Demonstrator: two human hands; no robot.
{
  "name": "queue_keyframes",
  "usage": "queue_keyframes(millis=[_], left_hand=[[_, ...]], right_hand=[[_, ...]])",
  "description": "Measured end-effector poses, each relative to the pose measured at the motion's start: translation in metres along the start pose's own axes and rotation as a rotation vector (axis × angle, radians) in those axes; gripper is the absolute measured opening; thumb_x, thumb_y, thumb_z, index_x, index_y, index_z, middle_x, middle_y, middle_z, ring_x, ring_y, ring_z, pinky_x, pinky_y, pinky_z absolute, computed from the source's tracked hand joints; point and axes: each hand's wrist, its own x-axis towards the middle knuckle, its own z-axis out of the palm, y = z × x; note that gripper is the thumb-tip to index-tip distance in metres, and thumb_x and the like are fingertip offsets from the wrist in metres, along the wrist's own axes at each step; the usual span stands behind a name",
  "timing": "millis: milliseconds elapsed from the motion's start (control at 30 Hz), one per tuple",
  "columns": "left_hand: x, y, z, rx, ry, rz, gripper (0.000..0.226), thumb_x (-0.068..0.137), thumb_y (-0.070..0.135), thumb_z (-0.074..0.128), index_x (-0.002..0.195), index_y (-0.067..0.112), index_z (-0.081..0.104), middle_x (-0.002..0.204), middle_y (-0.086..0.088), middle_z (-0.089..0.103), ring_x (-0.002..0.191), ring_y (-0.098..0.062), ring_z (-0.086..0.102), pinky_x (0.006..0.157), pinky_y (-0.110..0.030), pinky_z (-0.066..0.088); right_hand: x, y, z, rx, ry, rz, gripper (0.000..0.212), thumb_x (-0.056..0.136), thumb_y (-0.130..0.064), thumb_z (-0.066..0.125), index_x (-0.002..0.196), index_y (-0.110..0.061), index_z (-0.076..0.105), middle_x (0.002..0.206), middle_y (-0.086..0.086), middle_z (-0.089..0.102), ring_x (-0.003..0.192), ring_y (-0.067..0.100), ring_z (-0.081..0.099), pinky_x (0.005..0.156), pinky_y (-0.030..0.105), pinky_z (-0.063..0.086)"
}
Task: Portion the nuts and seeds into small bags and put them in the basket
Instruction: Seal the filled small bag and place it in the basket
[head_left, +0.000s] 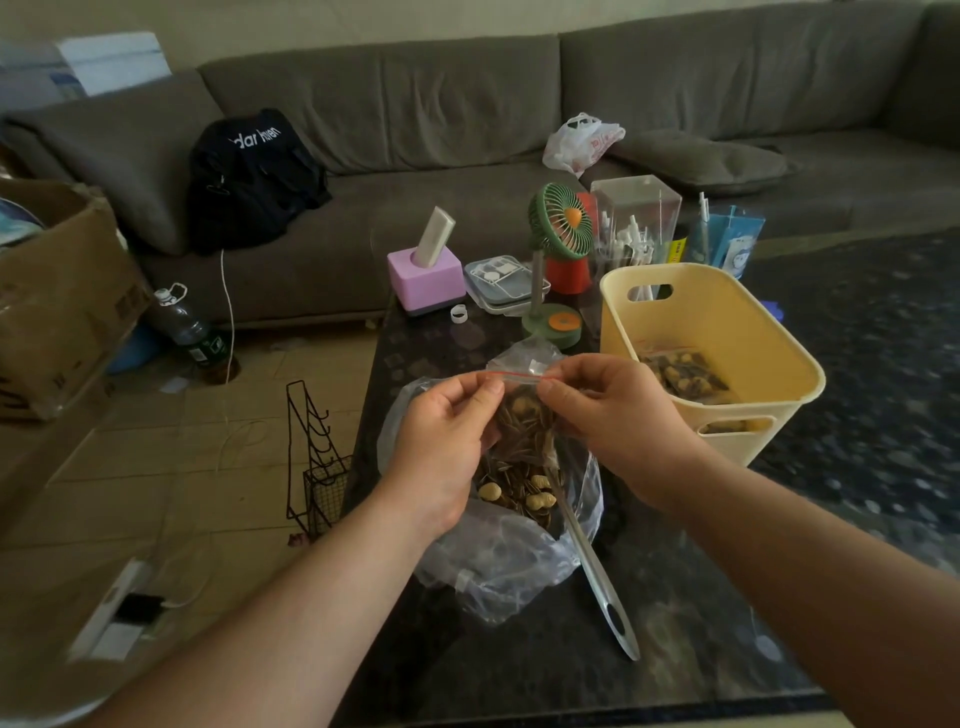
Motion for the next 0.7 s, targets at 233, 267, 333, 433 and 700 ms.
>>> queue_keyframes(millis=[233, 267, 333, 433, 700], left_hand=[[-0.0039, 0.0002, 0.0026, 0.021, -0.033, 0.016, 0.017, 0.105, 0.016, 0.065, 0.115, 0.012, 0.077, 0.113, -0.012, 0.080, 0.113, -0.026, 0.075, 0.100, -0.042, 0.058], [-0.0044, 0.0001, 0.0027, 0.035, -0.041, 0.022, 0.016, 0.105, 0.016, 0.064, 0.114, 0.013, 0.078, 0.113, -0.011, 0.080, 0.112, -0.025, 0.075, 0.101, -0.043, 0.058], [-0.0049, -0.0002, 0.0028, 0.067, -0.055, 0.039, 0.016, 0.106, 0.015, 0.063, 0.112, 0.013, 0.078, 0.111, -0.011, 0.081, 0.111, -0.025, 0.076, 0.103, -0.045, 0.058], [-0.0056, -0.0001, 0.0029, 0.104, -0.071, 0.063, 0.016, 0.105, 0.013, 0.063, 0.112, 0.013, 0.078, 0.108, -0.010, 0.081, 0.107, -0.024, 0.077, 0.100, -0.045, 0.060], [-0.0076, 0.0012, 0.0021, 0.162, -0.120, 0.071, 0.018, 0.106, 0.009, 0.061, 0.110, 0.014, 0.078, 0.105, -0.006, 0.082, 0.101, -0.017, 0.078, 0.085, -0.029, 0.060]], right_hand=[[-0.0016, -0.0017, 0.0017, -0.001, -0.015, -0.041, 0.008, 0.098, -0.015, 0.072, 0.091, -0.012, 0.076, 0.084, 0.015, 0.076, 0.071, 0.015, 0.069, 0.071, 0.031, 0.062], [-0.0010, -0.0010, 0.0017, -0.007, -0.016, -0.041, 0.008, 0.098, -0.016, 0.072, 0.092, -0.013, 0.076, 0.086, 0.017, 0.076, 0.072, 0.016, 0.068, 0.073, 0.035, 0.062], [-0.0007, 0.0003, 0.0016, -0.030, -0.027, -0.043, 0.009, 0.099, -0.017, 0.072, 0.092, -0.013, 0.075, 0.087, 0.018, 0.075, 0.073, 0.018, 0.068, 0.076, 0.040, 0.063], [-0.0001, 0.0016, 0.0007, -0.049, -0.045, -0.042, 0.010, 0.100, -0.018, 0.070, 0.092, -0.014, 0.074, 0.082, 0.016, 0.073, 0.071, 0.018, 0.065, 0.074, 0.042, 0.062], [-0.0020, 0.0009, 0.0020, -0.067, -0.077, -0.052, 0.006, 0.098, -0.019, 0.072, 0.094, -0.016, 0.076, 0.087, 0.018, 0.074, 0.073, 0.021, 0.067, 0.070, 0.044, 0.061]])
